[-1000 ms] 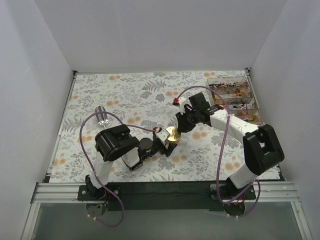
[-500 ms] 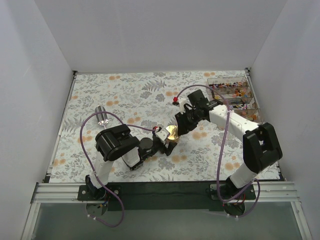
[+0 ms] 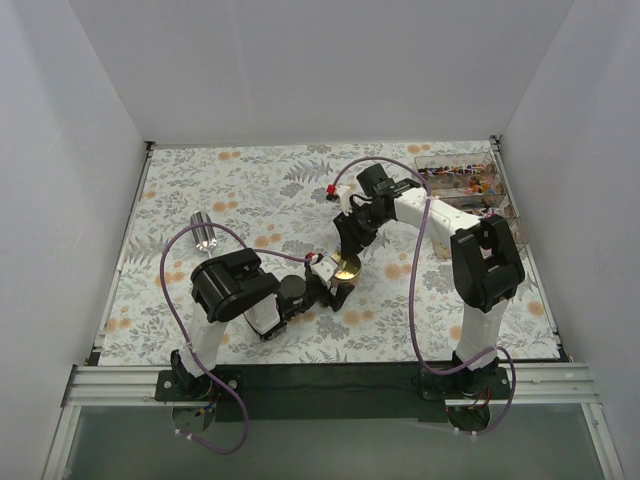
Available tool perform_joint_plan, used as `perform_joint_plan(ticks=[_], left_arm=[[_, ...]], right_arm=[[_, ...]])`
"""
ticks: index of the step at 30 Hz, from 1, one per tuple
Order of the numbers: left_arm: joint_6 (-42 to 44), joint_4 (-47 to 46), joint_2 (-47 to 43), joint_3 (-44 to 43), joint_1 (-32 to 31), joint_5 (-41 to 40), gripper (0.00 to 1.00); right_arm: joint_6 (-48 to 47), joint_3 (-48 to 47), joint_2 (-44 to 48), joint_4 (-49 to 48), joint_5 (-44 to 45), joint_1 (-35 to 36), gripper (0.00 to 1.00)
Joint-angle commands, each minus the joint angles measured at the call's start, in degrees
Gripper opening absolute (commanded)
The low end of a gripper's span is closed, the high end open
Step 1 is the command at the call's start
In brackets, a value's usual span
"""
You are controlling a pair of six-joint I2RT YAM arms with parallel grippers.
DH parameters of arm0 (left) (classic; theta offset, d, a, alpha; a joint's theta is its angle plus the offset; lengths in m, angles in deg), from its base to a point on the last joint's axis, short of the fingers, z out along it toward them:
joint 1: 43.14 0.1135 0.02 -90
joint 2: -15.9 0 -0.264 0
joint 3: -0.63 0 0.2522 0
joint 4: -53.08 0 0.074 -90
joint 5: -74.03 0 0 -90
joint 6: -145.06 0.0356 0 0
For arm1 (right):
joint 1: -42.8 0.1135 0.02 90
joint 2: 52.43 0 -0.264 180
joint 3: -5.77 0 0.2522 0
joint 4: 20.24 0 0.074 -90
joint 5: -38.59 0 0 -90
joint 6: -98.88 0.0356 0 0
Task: Pack the candies
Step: Screw the bottle lid onto the packing bottle.
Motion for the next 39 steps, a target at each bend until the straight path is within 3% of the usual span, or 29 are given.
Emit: perform_joint_plan(ticks=[1,5,12,19,28,33,39], left_arm=[[3.86,-22.98,4.20,2.23,0.83,-3.72,0.68],[3.77,-22.46,4.28,2.05,0.83,-4.69,0.68],[3.77,-21.75,4.37,1.53,0.83,-6.09,0.68],[3.77,-21.40,4.20,1.53,0.74,-7.24,0.68],[3.59,-21.40,3.93,1.88,0.83,-9.35,0.68],[3.24,-22.01,3.67,2.40,0.83,-9.52,0.68],[2.89,-22.02,2.97,3.28,0.74,-11.19,0.69]], right_arm=[[-1.94,-0.95,0.01,2.91,-2.61,0.66,0.43],[-0.63,3.88,2.46,3.00,-1.55,1.27,0.32],[4.56,17.67,8.79,1.16,-0.94,4.26,0.29],[15.45,31.65,17.31,-8.50,-1.64,5.58,0.26],[22.05,36.84,21.45,-14.57,-2.43,5.58,0.25],[22.23,35.79,23.38,-14.14,1.42,5.49,0.25],[21.26,31.23,25.23,-13.70,7.58,2.95,0.39]])
